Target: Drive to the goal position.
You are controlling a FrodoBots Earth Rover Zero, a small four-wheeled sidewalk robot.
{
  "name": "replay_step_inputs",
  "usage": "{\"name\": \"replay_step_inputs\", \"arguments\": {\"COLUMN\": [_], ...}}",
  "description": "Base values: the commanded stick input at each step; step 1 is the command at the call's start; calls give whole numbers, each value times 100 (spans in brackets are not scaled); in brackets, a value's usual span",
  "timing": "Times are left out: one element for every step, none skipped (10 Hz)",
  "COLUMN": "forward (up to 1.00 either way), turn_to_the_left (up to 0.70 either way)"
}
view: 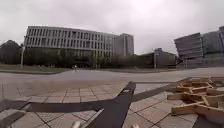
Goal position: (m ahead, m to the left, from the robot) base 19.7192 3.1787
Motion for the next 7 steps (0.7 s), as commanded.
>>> {"name": "replay_step_inputs", "arguments": {"forward": [70,70,70,70,70,70,70], "turn_to_the_left": [0,0,0,0,0,0,3]}}
